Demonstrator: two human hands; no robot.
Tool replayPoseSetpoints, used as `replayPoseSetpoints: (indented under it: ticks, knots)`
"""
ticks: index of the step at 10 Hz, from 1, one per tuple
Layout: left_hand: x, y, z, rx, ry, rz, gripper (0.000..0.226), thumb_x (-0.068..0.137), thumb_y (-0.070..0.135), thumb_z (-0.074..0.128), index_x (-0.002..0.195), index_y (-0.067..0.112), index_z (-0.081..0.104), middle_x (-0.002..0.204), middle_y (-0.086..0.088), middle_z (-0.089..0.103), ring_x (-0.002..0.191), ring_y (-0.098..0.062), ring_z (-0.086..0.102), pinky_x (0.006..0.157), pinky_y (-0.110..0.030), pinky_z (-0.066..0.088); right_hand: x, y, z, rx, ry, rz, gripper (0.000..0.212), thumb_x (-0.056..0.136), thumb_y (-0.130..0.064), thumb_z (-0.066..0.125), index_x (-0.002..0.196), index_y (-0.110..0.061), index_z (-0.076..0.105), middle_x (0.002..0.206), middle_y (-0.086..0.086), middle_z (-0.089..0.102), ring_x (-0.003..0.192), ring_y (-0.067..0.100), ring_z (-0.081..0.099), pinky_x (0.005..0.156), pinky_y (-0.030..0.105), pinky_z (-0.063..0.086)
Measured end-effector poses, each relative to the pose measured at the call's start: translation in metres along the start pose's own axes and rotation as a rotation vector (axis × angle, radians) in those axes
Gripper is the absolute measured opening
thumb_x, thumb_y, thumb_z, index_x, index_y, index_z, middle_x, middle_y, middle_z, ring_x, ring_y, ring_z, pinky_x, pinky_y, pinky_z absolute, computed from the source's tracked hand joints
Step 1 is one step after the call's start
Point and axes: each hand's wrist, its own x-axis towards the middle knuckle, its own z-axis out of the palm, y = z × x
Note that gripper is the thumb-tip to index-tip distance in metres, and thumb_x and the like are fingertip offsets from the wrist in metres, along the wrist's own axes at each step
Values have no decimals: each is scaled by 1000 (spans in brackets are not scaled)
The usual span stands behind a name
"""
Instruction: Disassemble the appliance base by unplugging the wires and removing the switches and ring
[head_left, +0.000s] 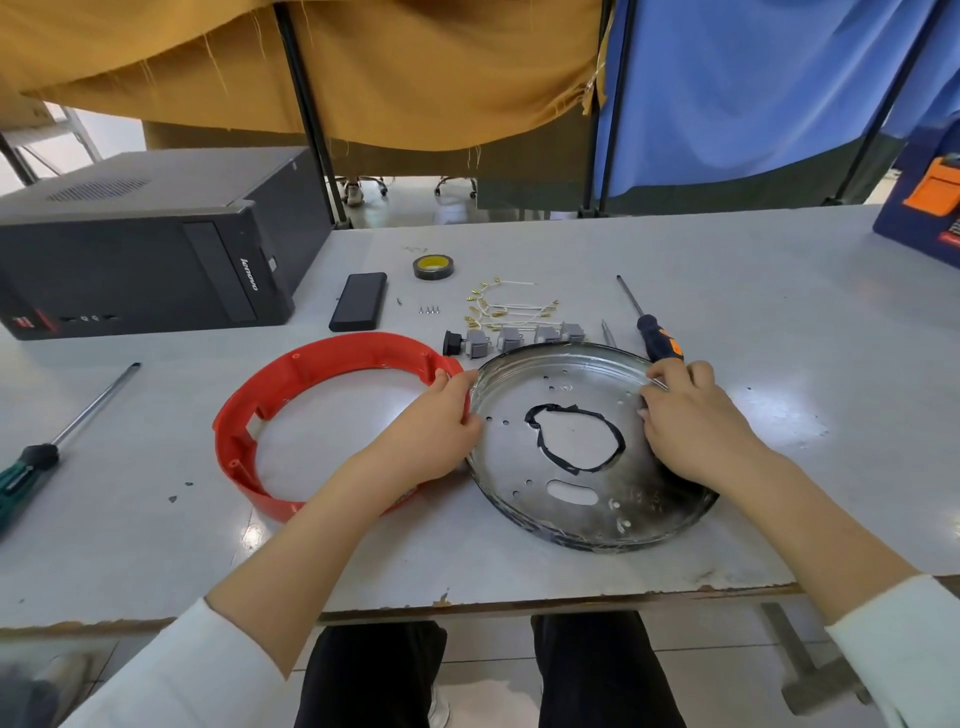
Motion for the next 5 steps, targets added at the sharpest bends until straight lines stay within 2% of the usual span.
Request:
replayPoseSetpoints:
  ticks: [3, 4, 5]
  knots:
    - [10, 3, -3, 46, 11, -26, 57, 95, 17, 40, 149, 15, 21, 153, -22, 22, 142, -31, 22, 108, -35, 27, 21, 1, 1, -7, -18, 6, 29, 97, -17, 39, 119, -10, 57, 143, 6, 30, 120, 32, 27, 91, 33, 32]
    - [8, 4, -2, 66, 49, -2, 54, 96, 20, 41, 147, 16, 25, 147, -17, 35, 132, -31, 38, 101, -34, 34, 24, 5, 3, 16, -10, -11, 31, 97, -20, 39, 121, -12, 57, 142, 4, 31, 121, 32, 25, 93, 35, 30]
    - [3, 5, -3, 123, 153, -17, 46, 98, 32, 39, 142, 19, 32, 124, -13, 56, 110, -33, 54, 83, -36, 41, 22, 3, 3, 41, 22, -5, 33, 96, -25, 40, 125, -19, 56, 140, 3, 36, 123, 31, 25, 97, 37, 26]
